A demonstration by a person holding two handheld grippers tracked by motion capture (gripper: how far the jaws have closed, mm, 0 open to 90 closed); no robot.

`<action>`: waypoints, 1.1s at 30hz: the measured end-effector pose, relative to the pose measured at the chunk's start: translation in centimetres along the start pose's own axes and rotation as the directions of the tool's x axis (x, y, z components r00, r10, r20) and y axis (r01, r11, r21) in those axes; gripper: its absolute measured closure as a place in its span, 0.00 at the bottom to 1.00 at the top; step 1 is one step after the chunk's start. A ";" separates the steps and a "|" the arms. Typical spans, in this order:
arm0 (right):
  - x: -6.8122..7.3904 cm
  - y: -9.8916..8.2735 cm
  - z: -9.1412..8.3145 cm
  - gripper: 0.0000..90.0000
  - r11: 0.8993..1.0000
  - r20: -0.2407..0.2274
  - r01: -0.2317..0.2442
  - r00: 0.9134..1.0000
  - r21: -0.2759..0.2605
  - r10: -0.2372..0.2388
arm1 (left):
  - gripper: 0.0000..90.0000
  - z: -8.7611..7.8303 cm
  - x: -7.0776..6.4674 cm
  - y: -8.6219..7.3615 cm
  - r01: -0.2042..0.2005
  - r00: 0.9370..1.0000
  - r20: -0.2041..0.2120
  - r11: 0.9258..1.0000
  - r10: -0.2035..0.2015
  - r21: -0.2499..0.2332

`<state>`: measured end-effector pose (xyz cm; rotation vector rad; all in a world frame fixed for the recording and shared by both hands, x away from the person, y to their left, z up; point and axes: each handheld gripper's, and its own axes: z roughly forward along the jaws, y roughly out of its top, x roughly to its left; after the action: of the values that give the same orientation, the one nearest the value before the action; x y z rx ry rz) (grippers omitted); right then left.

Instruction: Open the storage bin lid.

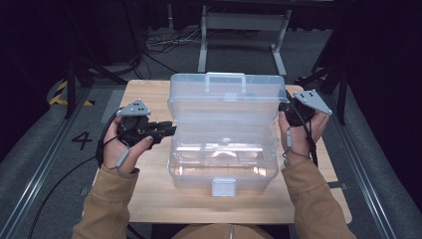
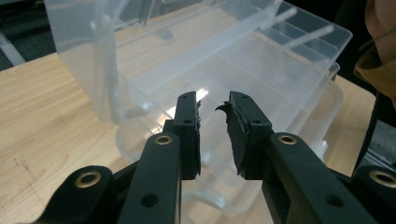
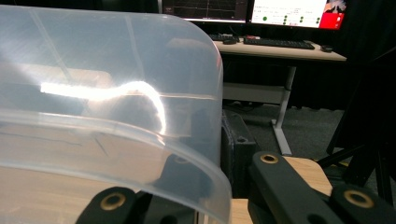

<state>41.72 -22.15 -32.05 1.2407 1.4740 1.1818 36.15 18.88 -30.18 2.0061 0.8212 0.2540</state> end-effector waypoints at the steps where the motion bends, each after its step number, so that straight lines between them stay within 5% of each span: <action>1: 0.0 0.0 0.0 0.94 1.000 0.000 0.000 1.000 0.000 0.000 | 0.81 0.0 0.0 0.0 0.000 1.000 0.000 1.000 0.000 0.000; 14: -0.4 0.7 1.0 0.94 0.999 -0.021 -0.018 1.000 0.036 0.019 | 0.77 0.0 -2.6 -1.6 -0.080 0.995 0.075 0.993 0.073 0.092; 22: -0.6 0.8 1.3 0.93 0.999 -0.036 -0.027 0.999 0.044 0.029 | 0.75 1.7 -4.0 -2.5 -0.139 0.982 0.150 0.974 0.113 0.177; 33: -0.8 1.0 1.6 0.93 0.998 -0.044 -0.029 0.999 0.051 0.032 | 0.71 4.3 -4.0 -3.9 -0.163 0.971 0.214 0.948 0.105 0.274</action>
<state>43.53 -22.64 -31.36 1.2826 1.5310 1.2057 33.43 14.75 -35.20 2.3244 0.6225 0.0087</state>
